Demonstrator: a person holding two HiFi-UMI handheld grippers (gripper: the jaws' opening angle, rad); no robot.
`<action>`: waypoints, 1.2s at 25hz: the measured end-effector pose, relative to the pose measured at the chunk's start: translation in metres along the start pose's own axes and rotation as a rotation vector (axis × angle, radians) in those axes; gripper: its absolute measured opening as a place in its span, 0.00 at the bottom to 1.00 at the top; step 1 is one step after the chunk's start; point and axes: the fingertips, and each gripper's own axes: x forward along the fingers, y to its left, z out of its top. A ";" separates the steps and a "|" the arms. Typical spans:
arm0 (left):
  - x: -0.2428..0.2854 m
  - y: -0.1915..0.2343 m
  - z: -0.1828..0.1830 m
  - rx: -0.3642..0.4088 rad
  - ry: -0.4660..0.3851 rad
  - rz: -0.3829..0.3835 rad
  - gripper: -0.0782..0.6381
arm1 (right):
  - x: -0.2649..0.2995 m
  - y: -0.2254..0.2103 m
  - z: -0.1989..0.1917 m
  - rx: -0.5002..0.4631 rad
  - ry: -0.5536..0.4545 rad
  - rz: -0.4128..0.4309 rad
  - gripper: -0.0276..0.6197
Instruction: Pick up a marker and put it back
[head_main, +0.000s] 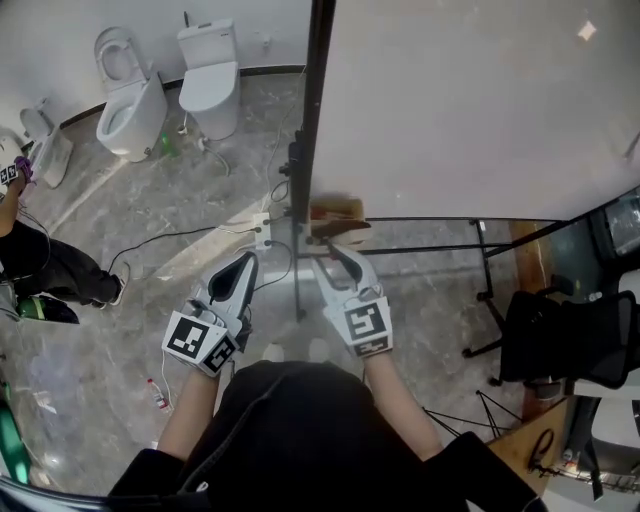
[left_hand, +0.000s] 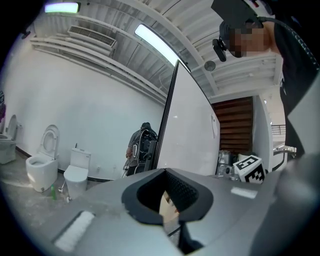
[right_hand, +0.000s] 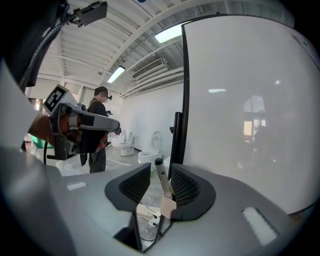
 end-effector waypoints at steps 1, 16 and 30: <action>-0.002 0.000 0.000 0.002 0.000 0.011 0.12 | 0.003 0.000 -0.001 -0.010 0.007 0.006 0.25; -0.011 -0.006 -0.010 0.025 0.019 0.057 0.12 | 0.034 -0.001 -0.022 -0.038 0.043 0.024 0.33; -0.026 0.004 -0.012 0.018 0.026 0.094 0.12 | 0.046 -0.004 -0.033 -0.070 0.085 0.007 0.18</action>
